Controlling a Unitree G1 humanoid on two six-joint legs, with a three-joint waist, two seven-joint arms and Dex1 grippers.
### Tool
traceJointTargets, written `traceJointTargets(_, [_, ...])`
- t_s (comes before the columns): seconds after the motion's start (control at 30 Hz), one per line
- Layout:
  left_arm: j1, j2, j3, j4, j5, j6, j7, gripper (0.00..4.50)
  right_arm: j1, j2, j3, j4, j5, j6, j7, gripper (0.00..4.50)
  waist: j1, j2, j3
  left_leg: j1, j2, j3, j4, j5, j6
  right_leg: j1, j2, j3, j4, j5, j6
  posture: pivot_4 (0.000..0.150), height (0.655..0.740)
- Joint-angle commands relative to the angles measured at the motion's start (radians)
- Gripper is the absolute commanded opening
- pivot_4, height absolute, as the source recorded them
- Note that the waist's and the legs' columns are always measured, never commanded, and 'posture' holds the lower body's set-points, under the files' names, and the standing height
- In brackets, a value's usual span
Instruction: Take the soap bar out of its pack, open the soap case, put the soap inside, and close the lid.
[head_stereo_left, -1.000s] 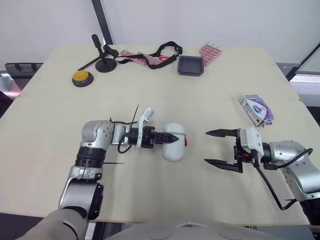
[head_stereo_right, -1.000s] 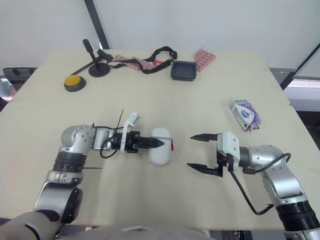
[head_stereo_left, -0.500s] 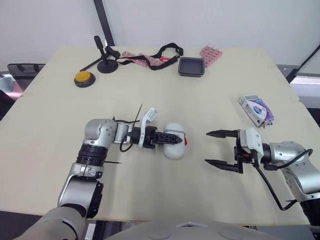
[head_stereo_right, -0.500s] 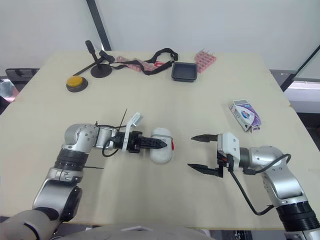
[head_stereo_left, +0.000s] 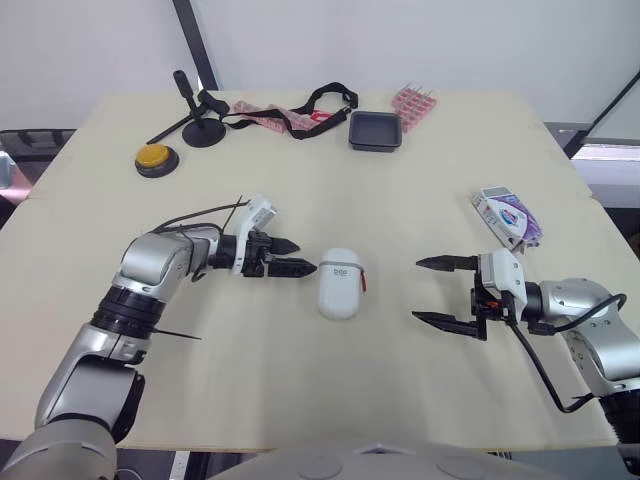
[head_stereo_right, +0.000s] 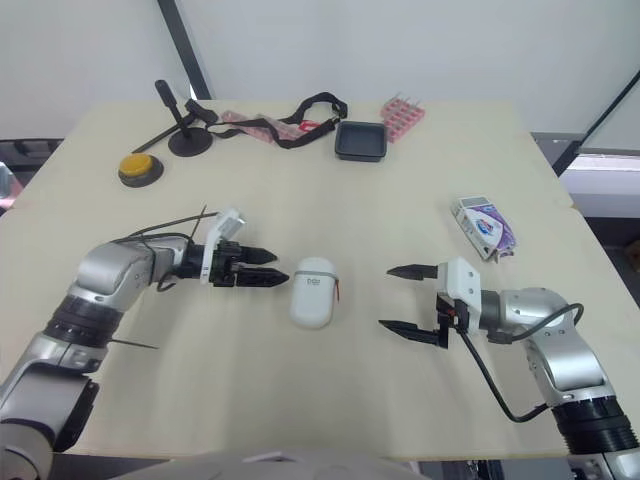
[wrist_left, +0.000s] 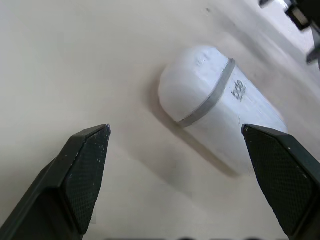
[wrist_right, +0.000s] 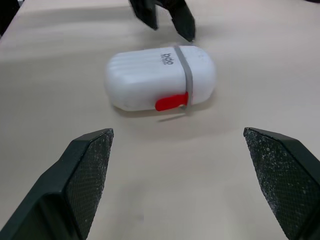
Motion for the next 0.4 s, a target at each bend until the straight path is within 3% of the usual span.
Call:
traceJointTargets(0.03, [0.089,0.010,0.079,-0.045,0.072,-0.276,-0.006,4.48,0.001,0.017,-0.038,0.002,0.021,0.003,-0.037,4.50,0.001,0.000,0.000,-0.002,0.000,-0.001,0.000,0.000,0.000,0.000,0.000,-0.001,0.000,0.000,0.000,0.150,0.7400])
traceJointTargets(0.2, [0.236,-0.048,0.145,-0.037,0.213,-0.583,0.153,4.48,0.018,0.074,-0.035,0.031,-0.020,-0.038,-0.111,4.50,0.003,0.000,0.000,-0.006,0.000,-0.006,0.002,-0.001,-0.001,0.000,0.000,-0.006,0.000,0.000,0.000,0.150,0.7400])
traceJointTargets(0.4, [0.326,-0.112,0.164,-0.037,0.308,-0.688,0.304,4.48,0.066,0.108,-0.050,0.076,-0.044,-0.096,-0.168,4.50,0.003,-0.001,0.000,-0.004,0.001,-0.006,0.005,-0.003,0.003,0.000,-0.001,-0.005,0.001,0.000,0.000,0.150,0.7400])
